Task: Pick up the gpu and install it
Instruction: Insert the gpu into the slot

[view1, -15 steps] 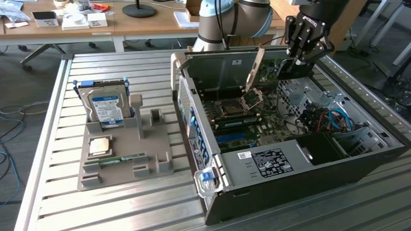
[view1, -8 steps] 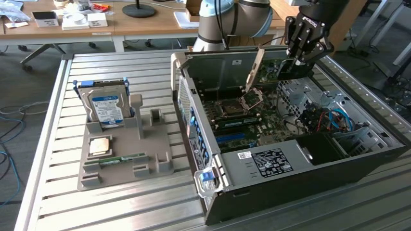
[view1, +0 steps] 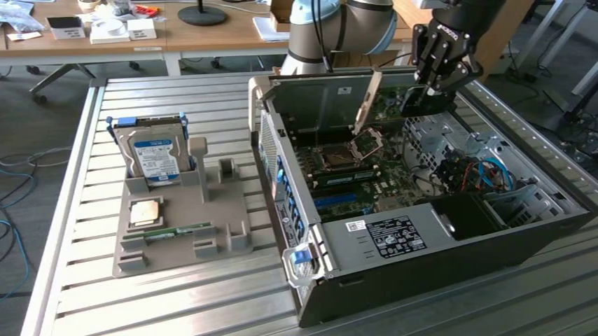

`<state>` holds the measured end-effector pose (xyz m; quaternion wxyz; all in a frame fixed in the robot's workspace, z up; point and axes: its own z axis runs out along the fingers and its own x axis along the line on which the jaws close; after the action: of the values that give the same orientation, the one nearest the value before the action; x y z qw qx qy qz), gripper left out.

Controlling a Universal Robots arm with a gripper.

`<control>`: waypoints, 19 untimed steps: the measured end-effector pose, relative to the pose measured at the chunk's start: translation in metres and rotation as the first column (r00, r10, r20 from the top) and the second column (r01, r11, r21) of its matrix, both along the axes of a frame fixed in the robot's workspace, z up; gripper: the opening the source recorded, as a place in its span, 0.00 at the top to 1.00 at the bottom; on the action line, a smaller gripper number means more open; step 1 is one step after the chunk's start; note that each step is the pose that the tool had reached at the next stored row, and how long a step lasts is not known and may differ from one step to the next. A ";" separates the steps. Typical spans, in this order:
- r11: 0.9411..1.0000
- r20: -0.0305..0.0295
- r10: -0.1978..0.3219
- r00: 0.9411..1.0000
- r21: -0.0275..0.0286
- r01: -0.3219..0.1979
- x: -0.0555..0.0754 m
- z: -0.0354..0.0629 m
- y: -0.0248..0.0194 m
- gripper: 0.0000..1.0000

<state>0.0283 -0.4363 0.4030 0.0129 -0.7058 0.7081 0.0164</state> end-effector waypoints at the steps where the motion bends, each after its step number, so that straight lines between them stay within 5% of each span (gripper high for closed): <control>1: 1.000 0.000 0.000 1.000 0.000 0.000 0.000 0.0000 0.0000 0.73; 19: 1.000 0.000 0.000 1.000 0.000 0.000 -0.003 -0.0036 0.0001 0.73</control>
<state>0.0257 -0.4362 0.3994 0.0129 -0.7058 0.7081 0.0164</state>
